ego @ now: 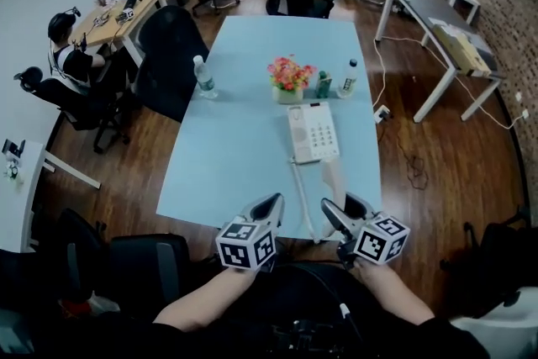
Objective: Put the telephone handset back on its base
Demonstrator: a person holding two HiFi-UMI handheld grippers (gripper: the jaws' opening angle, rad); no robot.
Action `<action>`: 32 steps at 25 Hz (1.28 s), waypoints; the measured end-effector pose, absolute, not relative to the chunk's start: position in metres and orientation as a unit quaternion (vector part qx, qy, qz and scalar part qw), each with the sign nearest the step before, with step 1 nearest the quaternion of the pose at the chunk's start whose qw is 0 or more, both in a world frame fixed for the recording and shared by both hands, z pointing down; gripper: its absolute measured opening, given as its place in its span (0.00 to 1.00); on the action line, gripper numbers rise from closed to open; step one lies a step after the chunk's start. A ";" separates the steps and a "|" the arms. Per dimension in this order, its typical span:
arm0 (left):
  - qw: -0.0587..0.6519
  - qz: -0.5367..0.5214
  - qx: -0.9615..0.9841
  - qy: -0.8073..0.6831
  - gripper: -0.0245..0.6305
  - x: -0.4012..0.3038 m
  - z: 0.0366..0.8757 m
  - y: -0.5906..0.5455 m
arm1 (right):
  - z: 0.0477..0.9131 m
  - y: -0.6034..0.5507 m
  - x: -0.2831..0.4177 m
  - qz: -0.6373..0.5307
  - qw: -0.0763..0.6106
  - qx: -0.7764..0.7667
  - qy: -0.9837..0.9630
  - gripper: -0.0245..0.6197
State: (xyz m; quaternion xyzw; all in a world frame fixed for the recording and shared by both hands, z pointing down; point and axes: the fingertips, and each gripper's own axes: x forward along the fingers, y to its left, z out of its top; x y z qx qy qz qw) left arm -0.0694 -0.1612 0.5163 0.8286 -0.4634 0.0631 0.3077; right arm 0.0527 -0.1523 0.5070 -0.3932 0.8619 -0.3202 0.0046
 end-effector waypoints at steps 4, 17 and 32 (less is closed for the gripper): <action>0.314 0.059 0.827 -0.463 0.04 -0.098 0.516 -0.192 | 0.515 -0.186 0.039 -0.321 -0.014 -0.416 0.851 0.40; 0.349 0.065 0.824 -0.441 0.04 -0.149 0.547 -0.252 | 0.571 -0.300 0.011 -0.335 -0.078 -0.486 0.804 0.40; 0.397 0.039 0.755 -0.520 0.04 -0.206 0.582 -0.270 | 0.698 -0.412 0.017 -0.350 -0.212 -0.540 0.735 0.40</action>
